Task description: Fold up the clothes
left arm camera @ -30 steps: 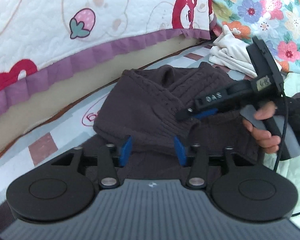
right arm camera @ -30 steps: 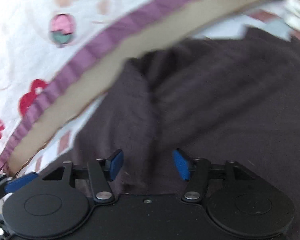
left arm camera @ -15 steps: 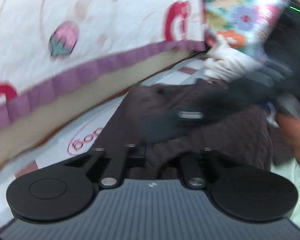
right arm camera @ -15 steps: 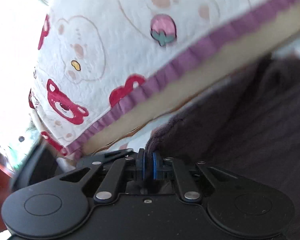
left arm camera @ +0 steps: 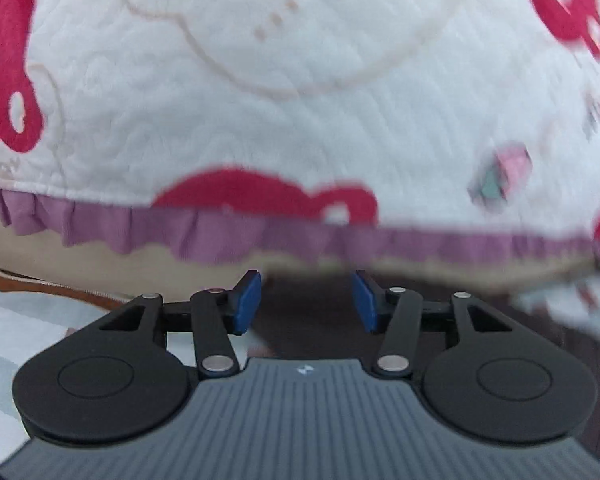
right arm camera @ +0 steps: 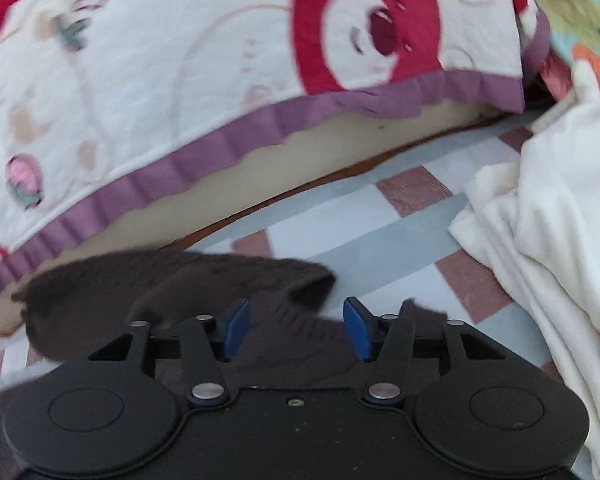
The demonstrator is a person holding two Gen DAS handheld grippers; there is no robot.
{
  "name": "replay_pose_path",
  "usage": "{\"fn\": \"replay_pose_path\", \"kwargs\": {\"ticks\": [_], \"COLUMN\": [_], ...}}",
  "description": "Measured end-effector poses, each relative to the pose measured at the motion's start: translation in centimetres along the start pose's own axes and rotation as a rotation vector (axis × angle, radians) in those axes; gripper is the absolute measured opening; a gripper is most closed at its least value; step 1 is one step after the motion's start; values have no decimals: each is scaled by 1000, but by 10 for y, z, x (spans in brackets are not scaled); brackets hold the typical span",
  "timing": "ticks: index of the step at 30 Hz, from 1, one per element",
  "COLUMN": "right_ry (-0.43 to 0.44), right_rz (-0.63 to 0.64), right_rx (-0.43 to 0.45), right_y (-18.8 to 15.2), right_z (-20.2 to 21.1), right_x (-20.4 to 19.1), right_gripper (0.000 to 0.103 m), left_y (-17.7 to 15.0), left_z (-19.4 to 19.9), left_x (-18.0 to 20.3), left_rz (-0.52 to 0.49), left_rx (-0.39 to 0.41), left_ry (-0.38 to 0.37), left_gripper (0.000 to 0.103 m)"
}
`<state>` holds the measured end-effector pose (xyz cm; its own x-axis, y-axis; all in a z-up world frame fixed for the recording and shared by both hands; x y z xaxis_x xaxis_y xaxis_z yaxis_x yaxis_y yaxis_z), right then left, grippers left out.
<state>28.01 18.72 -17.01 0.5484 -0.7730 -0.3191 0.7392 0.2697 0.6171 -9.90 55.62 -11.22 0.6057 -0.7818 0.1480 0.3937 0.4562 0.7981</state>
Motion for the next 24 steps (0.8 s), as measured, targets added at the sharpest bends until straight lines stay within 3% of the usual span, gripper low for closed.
{"fn": "replay_pose_path", "kwargs": {"ticks": [3,8,10,11,12,13,15,16,18,19,22,24], "right_ry": [41,15,21,64,108,106,71,79,-4,-53,-147,-187], "right_rz": [-105,-181,-174,-130,-86,-20,105,98,87,122,288,330], "right_rx": [-70,-166,-191,-184,-178,-149,-28,55,146,160,42,39], "right_y": [7,1,-3,-2,-1,4,23,37,56,59,40,25], "right_z": [-26,-75,-92,-95,-99,-97,-83,-71,-59,-58,-70,-58], "right_x": [5,3,-3,-13,-23,-34,-56,-59,-52,-51,-61,-64], "right_gripper": [64,70,72,50,18,7,7,5,4,4,6,12], "left_y": [-34,-78,-87,-91,-93,-94,-95,-94,-97,-100,-115,-124], "left_z": [-3,-7,-8,-8,-8,-8,-7,-7,-7,-8,-14,-15], "left_x": [8,8,10,11,12,11,9,8,7,8,15,22], "left_rz": [12,288,259,239,207,186,170,180,180,166,60,7], "left_rx": [-101,-188,-207,-216,-214,-208,-191,-181,-179,-185,-253,-281], "left_ry": [-53,-161,-148,-139,-121,-110,-96,-99,-95,-85,-28,-10], "left_gripper": [49,49,48,47,46,46,46,46,46,46,46,46]}}
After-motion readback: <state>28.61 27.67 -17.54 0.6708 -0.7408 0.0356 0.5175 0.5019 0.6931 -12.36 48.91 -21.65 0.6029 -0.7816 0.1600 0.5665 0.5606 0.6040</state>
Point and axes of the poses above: each gripper's, at about its wrist camera, not at the fingertips, and z roughly against the way its jaws point, x to its right, y to its top, the point moved 8 cm from there along -z, roughly the way its jaws point, and after that the axes turned 3 degrees about -y, right-handed, at the moved point
